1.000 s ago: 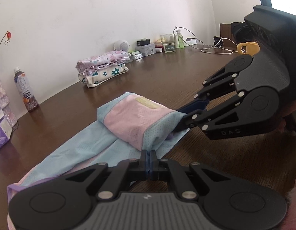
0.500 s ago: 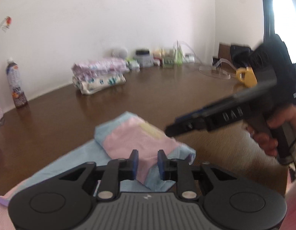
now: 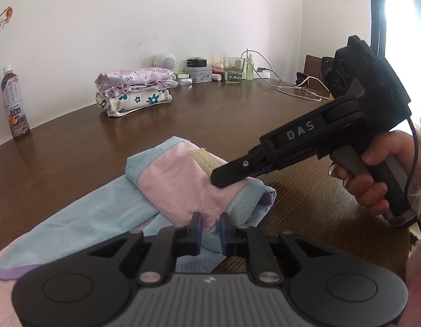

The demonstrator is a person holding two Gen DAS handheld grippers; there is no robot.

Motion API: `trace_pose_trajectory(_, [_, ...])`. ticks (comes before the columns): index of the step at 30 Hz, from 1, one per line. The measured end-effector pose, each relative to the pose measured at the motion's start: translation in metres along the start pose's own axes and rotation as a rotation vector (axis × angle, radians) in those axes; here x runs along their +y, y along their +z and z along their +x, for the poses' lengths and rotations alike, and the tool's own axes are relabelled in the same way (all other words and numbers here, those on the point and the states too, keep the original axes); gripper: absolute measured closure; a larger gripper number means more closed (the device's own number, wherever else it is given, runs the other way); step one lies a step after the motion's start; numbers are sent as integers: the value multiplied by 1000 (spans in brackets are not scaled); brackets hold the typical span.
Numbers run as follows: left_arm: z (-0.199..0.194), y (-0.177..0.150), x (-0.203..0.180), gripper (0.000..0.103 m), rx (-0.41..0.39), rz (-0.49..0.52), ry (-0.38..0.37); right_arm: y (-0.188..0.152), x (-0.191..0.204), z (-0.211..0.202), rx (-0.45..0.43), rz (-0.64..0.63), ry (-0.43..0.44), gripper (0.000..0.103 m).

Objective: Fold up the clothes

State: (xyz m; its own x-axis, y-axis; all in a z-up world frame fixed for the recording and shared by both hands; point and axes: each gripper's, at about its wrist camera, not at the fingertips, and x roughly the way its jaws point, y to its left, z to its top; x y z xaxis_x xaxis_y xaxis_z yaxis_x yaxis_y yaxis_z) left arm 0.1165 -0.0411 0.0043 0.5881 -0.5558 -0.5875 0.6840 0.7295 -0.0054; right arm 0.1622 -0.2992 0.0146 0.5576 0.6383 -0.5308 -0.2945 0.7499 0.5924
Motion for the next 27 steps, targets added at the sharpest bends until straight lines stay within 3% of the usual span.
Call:
trace_pose_trajectory(5, [-13,2,4,89,-36,-14,-7,6,4,-8,7,-40,-36,93])
trace_pose_trajectory(7, [-17,2,7,82,-45,-10,2,12,6,-15,18,-97,-81,93])
trace_pose_trajectory(14, [-23,1,11,79,-57,1,13,28,36,-40,59,-448,-326,93])
trace_pose_trajectory(17, [-24,0,12,77,-74,7,11,25,60,-37,84,-600,-384,93])
trace_pose_trajectory(22, [-30,-4,14,74,-101,5,14,11,99,-20,114,-779,-394,93])
trace_pose_trajectory(27, [-38,-8,22,71,-123,-19,19,0,125,0,142,-821,-340,92])
